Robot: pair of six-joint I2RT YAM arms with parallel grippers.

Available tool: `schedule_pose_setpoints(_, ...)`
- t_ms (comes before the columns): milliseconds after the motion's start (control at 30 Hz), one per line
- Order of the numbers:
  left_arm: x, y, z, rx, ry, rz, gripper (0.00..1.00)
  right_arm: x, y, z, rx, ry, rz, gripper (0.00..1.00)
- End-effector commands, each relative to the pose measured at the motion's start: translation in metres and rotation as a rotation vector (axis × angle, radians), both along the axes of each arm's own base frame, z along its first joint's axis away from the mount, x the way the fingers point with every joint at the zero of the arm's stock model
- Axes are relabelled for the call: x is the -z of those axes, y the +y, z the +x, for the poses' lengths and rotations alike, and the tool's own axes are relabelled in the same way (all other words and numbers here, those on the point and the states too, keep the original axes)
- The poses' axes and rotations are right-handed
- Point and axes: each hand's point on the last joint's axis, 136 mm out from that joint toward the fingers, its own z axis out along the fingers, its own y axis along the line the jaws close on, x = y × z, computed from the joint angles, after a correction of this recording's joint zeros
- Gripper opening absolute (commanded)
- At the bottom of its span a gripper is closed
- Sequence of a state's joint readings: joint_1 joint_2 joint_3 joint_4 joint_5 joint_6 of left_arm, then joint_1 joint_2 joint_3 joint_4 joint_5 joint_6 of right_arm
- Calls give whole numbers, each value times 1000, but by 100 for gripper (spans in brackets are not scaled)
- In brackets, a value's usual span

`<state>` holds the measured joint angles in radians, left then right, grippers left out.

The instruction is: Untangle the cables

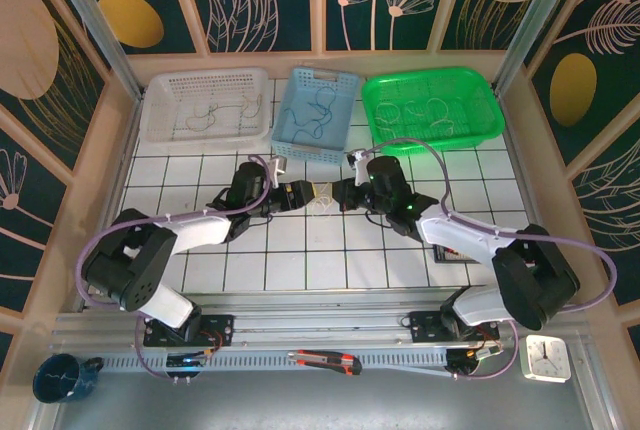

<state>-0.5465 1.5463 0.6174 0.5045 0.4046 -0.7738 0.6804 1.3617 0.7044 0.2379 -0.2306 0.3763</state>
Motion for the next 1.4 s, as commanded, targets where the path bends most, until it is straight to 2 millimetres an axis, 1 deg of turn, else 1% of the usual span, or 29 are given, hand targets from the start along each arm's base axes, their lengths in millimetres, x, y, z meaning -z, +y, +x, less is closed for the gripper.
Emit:
schedule_pose_setpoints(0, -22, -9, 12, -7, -64, -51, 58, -7, -3, -2, 4, -18, 31, 0)
schedule_pose_setpoints(100, -23, -10, 13, -13, -68, -61, 42, -4, -6, -5, 10, -18, 31, 0)
schedule_pose_setpoints(233, -27, -7, 14, -25, -84, -62, 12, 3, -15, -8, 32, -8, 25, 0)
schedule_pose_setpoints(300, -28, -6, 14, -29, -93, -53, 0, 5, -21, -9, 45, -6, 25, 0)
schedule_pose_setpoints(433, -29, -1, 12, -38, -104, -34, 0, 9, -36, -8, 88, -3, 20, 0)
schedule_pose_setpoints(633, -29, 2, 10, -46, -116, -25, 0, 11, -66, 2, 175, 2, 15, 0)
schedule_pose_setpoints(667, -28, 3, 11, -50, -115, -20, 0, 12, -67, 1, 177, 4, 13, 0)
schedule_pose_setpoints(700, -27, 4, 10, -53, -115, -14, 0, 12, -80, 8, 220, 4, 13, 0)
schedule_pose_setpoints(833, -22, 9, 9, -66, -110, 1, 0, 14, -109, 19, 313, 16, 14, 0)
schedule_pose_setpoints(967, -13, 15, 5, -83, -99, 21, 0, 15, -137, 24, 399, 33, 39, 0)
schedule_pose_setpoints(1067, -7, 19, 1, -92, -89, 35, 0, 15, -154, 26, 452, 44, 58, 0)
schedule_pose_setpoints(1167, -3, 23, -1, -103, -85, 48, 0, 13, -160, 25, 464, 46, 81, 0)
schedule_pose_setpoints(1367, 4, 32, -1, -131, -78, 88, 0, 5, -158, 23, 444, 33, 106, 0)
